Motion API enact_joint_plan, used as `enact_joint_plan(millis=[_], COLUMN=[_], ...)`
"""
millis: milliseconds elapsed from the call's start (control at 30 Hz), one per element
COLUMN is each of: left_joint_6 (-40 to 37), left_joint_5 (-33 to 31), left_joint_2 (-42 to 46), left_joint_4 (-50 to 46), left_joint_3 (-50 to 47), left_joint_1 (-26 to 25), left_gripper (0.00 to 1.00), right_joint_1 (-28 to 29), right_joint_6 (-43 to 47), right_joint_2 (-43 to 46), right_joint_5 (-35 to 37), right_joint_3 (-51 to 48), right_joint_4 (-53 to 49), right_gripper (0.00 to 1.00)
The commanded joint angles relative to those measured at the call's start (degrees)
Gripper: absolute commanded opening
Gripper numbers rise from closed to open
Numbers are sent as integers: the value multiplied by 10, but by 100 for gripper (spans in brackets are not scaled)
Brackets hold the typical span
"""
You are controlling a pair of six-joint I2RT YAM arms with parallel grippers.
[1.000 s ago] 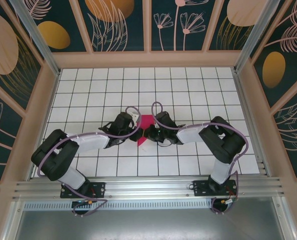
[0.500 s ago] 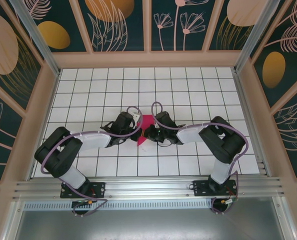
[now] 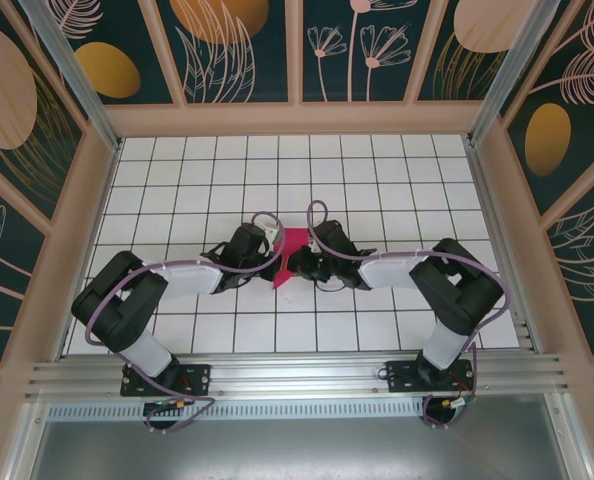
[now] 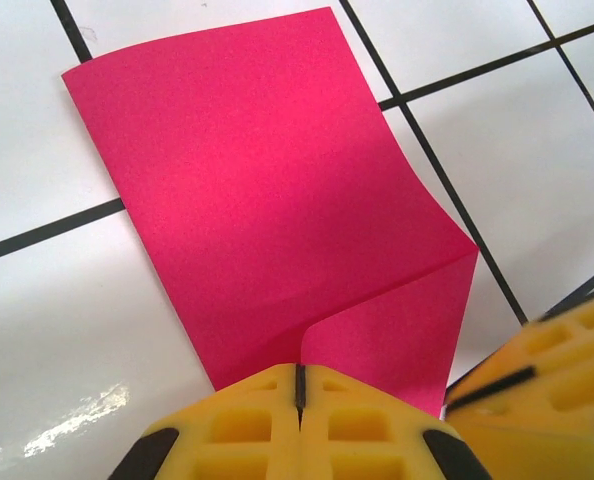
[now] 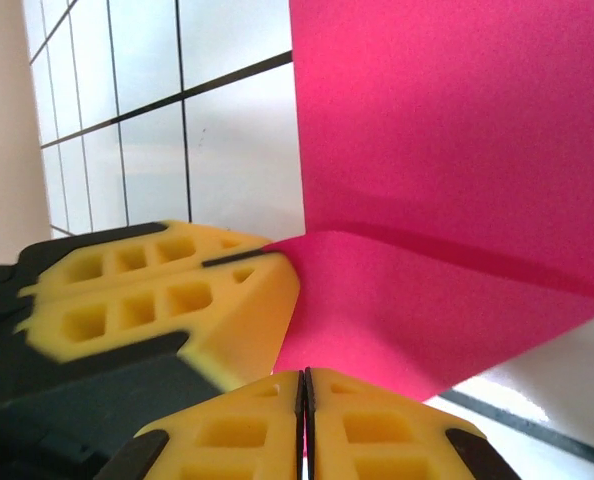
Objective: Fold a paper plane with a square sheet of paper (pick it up from the middle)
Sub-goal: Third fold the triangle at the center of the table.
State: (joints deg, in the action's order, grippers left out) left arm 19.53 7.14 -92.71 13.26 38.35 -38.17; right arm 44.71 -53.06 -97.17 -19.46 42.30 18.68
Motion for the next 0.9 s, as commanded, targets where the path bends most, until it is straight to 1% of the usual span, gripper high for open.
enact_joint_plan(millis=[0, 133, 433, 733, 800, 867], left_joint_6=[-3, 3, 6, -5, -5, -1], left_joint_5=[11, 23, 17, 45, 35, 39], left_joint_2=[-4, -8, -23, -44, -46, -43], left_joint_4=[20, 29, 41, 50, 43, 44], left_joint_3=[-10, -17, -19, -6, -7, -10], left_joint_1=[4, 4, 4, 4, 4, 4], left_gripper=[0, 0, 0, 0, 0, 0], right_joint_1=[-1, 2, 16, 29, 32, 32], right_joint_6=[-13, -17, -23, -44, -44, -45], right_joint_2=[22, 17, 1, -30, -35, -39], right_joint_5=[8, 7, 5, -15, -15, -19], right_joint_3=[-23, -20, -9, -7, -4, -5], right_joint_4=[6, 7, 9, 50, 49, 54], right_gripper=[13, 13, 13, 12, 12, 12])
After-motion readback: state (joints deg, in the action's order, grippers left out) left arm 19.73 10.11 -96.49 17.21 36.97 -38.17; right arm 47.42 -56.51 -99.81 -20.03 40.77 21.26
